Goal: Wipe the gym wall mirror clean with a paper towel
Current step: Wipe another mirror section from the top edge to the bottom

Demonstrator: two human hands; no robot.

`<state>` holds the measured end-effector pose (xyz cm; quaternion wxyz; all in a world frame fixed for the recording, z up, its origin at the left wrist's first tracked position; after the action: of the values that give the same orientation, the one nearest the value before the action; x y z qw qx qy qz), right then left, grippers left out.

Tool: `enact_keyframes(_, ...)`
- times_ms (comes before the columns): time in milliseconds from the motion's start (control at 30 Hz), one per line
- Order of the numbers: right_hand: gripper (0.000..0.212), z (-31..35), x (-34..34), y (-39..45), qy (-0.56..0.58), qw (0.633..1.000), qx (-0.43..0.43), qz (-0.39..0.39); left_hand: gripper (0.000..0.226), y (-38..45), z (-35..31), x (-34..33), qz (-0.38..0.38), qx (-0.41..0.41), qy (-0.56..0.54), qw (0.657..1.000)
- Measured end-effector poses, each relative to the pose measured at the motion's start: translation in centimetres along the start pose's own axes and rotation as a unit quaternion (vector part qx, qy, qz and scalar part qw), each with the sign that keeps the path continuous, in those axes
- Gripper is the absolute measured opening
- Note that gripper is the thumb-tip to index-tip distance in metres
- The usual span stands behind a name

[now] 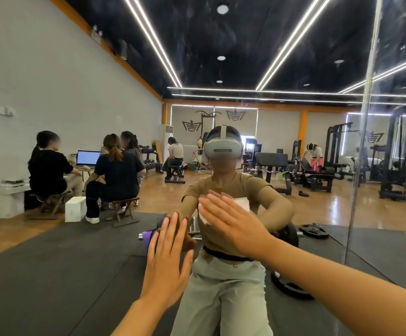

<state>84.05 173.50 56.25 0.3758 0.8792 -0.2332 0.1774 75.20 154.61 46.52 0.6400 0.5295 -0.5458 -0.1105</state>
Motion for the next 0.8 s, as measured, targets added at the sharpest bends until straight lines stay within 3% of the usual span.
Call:
enact_keyframes(67,0.058,-1.3,1.4,0.6,-0.021,0.999,0.021,0.019,0.068,-0.4,0.8,0.0,-0.004,0.014,0.003,1.000)
enact_keyframes(133,0.065,-3.5,3.3,2.1,-0.035,0.999,-0.009,-0.012,0.067,-0.4,1.5,0.2,-0.009,0.019,0.009,1.000)
enact_keyframes(333,0.070,-12.3,10.1,9.1,-0.095,0.950,-0.252,-0.159,0.066,1.4,1.8,1.0,-0.048,0.038,-0.022,0.998)
enact_keyframes(433,0.067,-13.6,10.9,11.3,-0.076,0.925,-0.316,-0.196,0.065,2.7,1.6,1.2,-0.064,0.041,-0.011,0.997)
enact_keyframes(533,0.073,-11.6,8.9,11.1,-0.063,0.925,-0.306,-0.216,0.065,3.3,1.7,0.8,-0.068,0.047,-0.006,0.997)
enact_keyframes(733,0.083,-3.5,2.7,5.5,-0.026,0.972,-0.185,-0.142,0.065,3.3,1.5,0.7,-0.057,0.046,-0.013,0.997)
enact_keyframes(800,0.077,-1.0,1.2,3.6,0.001,0.982,-0.154,-0.109,0.065,3.0,1.7,1.1,-0.051,0.038,-0.012,0.998)
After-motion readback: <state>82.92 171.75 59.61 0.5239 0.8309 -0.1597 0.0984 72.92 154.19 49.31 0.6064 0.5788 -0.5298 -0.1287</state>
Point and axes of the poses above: each hand's wrist, its own y-axis towards the middle knuckle, its own x-axis out of the back of the hand, z = x × y, the point moved 1 cm from there along y, towards the middle knuckle, and after that the axes turned 2 degrees about y, right-handed, at the moved point
